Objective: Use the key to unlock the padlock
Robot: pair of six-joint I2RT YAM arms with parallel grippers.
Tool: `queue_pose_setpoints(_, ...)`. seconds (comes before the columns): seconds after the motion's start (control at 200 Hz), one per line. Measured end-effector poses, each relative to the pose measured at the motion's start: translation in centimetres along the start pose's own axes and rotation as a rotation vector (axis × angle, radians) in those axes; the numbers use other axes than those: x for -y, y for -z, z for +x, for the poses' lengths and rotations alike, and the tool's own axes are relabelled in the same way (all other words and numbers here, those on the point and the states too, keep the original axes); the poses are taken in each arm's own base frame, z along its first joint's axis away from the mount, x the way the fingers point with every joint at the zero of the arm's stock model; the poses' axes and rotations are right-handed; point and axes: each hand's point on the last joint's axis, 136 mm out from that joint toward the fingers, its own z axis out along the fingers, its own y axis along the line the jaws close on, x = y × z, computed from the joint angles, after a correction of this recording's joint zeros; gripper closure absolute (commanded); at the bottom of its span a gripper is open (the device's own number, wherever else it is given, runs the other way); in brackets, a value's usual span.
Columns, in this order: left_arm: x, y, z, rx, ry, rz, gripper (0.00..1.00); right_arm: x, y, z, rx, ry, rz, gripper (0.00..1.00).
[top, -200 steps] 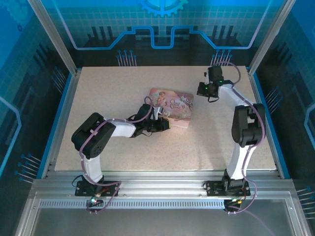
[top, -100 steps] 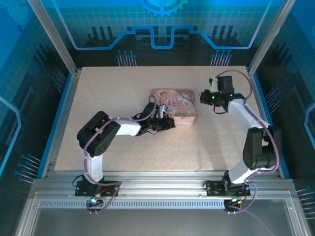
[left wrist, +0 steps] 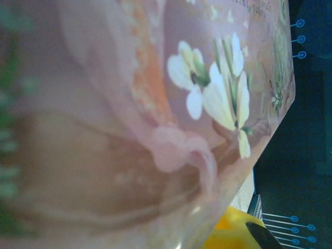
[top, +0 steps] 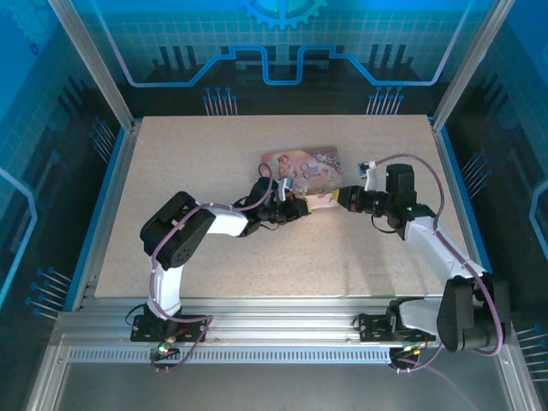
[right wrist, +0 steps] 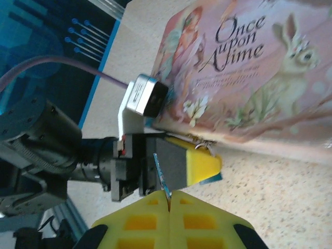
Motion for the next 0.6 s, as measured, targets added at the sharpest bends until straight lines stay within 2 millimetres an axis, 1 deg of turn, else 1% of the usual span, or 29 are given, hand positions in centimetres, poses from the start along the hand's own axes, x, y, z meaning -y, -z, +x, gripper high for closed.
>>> queue_pose_setpoints(0.185, 0.0, 0.0, 0.0, -0.001, 0.008, -0.003, 0.91, -0.2, 0.2, 1.7, 0.005, -0.039, -0.048, 1.0)
queue_pose_setpoints(0.465, 0.1, -0.4, -0.4, -0.041, 0.044, -0.074, 0.91, 0.9, -0.6, 3.9, -0.003, -0.116, -0.055, 1.0)
queue_pose_setpoints(0.6, 0.2, -0.5, -0.6, -0.055, 0.055, -0.101, 0.91, 2.1, -0.9, 5.1, 0.009, -0.18, -0.043, 1.0)
